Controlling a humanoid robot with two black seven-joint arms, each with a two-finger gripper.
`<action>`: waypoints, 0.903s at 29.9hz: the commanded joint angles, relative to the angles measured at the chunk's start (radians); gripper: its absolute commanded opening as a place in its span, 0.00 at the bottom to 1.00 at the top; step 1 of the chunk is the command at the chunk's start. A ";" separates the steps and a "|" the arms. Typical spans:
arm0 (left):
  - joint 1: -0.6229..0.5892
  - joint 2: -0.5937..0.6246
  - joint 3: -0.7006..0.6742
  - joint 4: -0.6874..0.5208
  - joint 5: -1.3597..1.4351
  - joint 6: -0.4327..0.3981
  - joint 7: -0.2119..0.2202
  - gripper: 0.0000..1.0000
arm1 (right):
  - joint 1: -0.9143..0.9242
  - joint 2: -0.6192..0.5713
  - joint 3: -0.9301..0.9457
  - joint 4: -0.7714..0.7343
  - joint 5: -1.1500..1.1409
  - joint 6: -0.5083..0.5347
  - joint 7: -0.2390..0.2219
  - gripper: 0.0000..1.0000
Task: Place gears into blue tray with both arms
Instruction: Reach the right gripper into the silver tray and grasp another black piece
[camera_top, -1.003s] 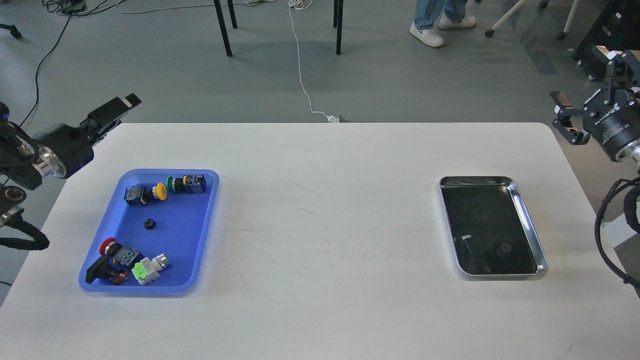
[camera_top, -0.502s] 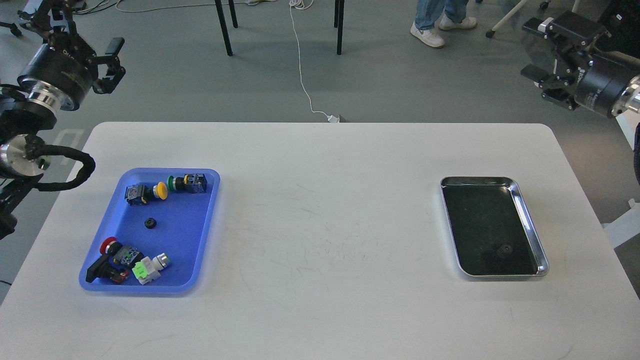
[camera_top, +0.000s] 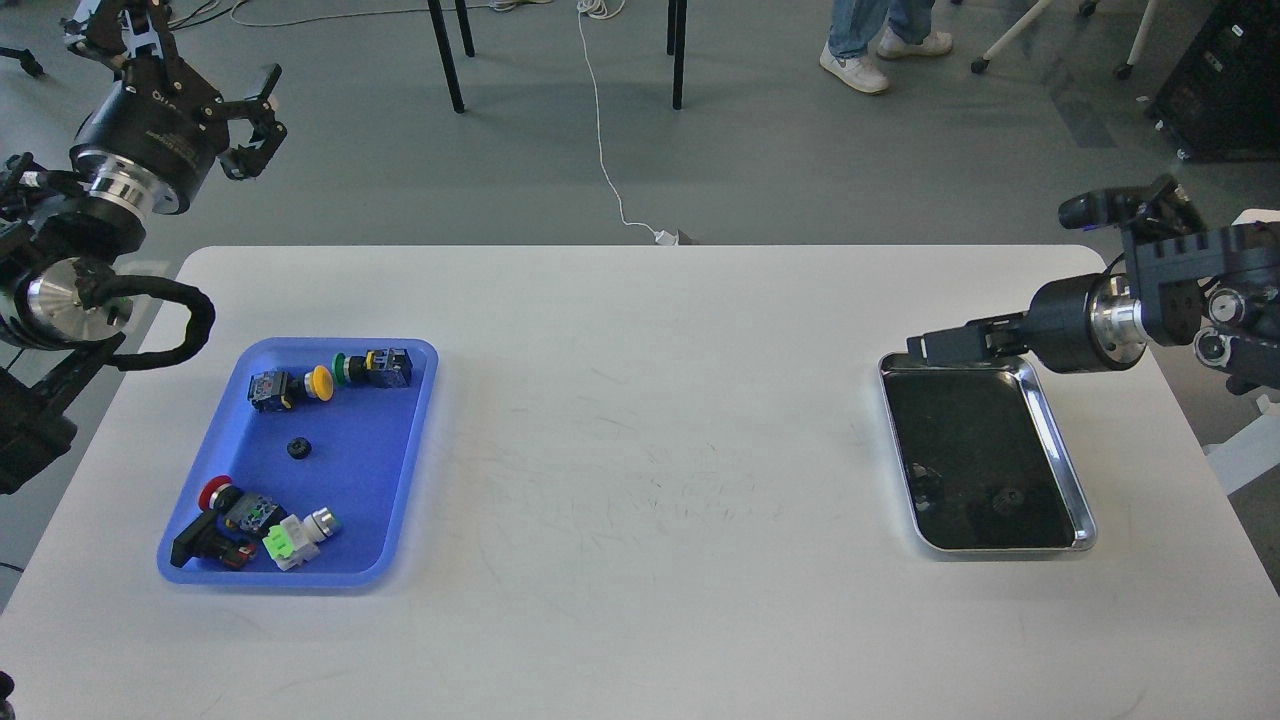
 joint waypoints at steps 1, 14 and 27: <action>0.002 -0.006 -0.001 0.000 0.000 -0.001 -0.001 0.98 | 0.017 0.062 -0.139 0.000 -0.060 0.001 0.036 0.93; 0.033 0.014 -0.001 0.000 -0.002 -0.003 -0.003 0.98 | 0.007 0.098 -0.303 -0.003 -0.218 0.022 0.040 0.74; 0.034 0.016 0.000 0.000 -0.009 -0.003 -0.001 0.98 | -0.069 0.125 -0.245 -0.072 -0.218 0.019 0.040 0.61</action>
